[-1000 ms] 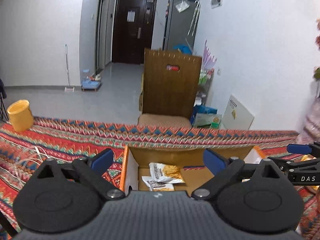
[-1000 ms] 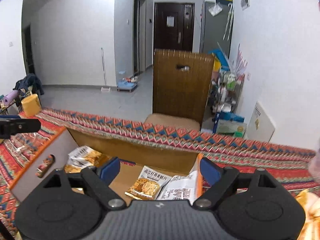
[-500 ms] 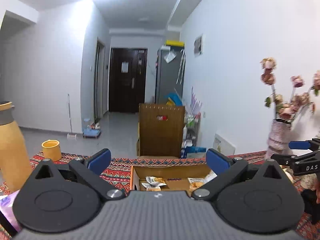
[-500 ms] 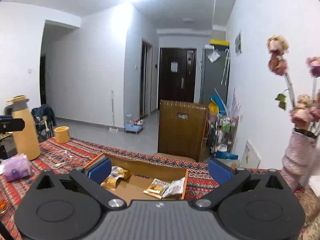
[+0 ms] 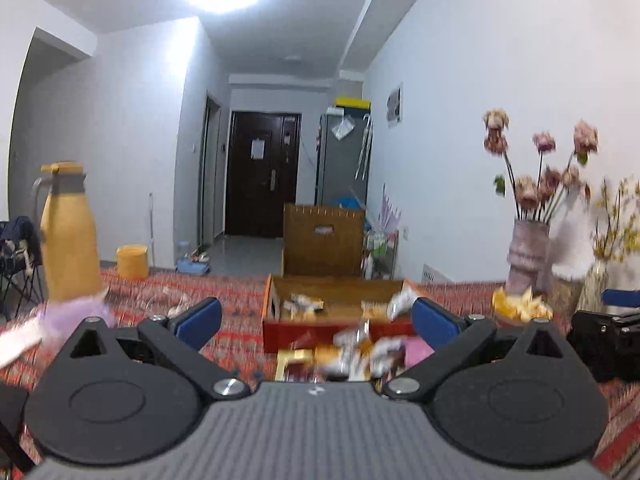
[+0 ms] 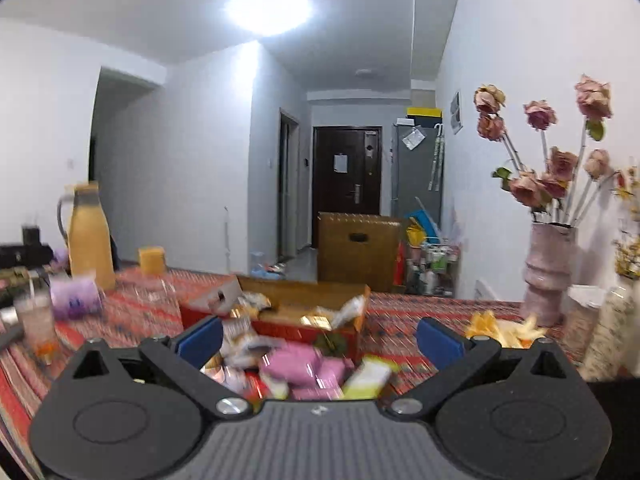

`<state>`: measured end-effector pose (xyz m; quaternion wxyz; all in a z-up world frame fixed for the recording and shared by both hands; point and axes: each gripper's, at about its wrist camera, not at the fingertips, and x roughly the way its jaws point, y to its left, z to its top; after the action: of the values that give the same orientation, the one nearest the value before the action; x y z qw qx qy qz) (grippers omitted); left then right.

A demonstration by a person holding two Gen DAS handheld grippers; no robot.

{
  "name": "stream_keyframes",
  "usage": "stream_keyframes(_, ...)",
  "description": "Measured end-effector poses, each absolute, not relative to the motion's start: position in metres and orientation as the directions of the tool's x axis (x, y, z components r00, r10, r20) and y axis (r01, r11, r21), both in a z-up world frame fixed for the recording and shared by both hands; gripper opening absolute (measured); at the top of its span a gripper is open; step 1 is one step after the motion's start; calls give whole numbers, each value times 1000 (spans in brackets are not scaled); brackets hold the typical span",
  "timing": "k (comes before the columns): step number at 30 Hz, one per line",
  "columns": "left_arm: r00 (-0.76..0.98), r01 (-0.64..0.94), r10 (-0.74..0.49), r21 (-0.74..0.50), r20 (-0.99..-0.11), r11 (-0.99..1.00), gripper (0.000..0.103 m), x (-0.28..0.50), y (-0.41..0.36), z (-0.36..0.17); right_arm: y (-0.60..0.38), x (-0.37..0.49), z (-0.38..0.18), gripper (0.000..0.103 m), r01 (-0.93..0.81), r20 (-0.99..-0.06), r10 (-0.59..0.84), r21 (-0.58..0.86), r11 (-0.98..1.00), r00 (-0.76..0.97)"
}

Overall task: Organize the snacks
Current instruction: 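Move both grippers back to the snack pile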

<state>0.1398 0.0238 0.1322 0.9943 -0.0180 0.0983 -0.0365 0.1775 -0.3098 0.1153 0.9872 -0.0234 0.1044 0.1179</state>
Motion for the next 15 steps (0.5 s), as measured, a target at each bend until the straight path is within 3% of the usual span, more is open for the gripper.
stream_keyframes(4,964,37,-45,-36,-262,999,103,123,26,96,-310,148,76,103,-176,-240,164,-28,984,957)
stream_keyframes(10,884,0,-5,-12,-468,1000,103,122,21,39,-301,131,23,103,-150,-373,148,22,988,916)
stream_keyframes(15,851,-6,-12,-34,-524,999,103,121,24,22,-283,127,4,103,-169,-431,148,-9,986,890)
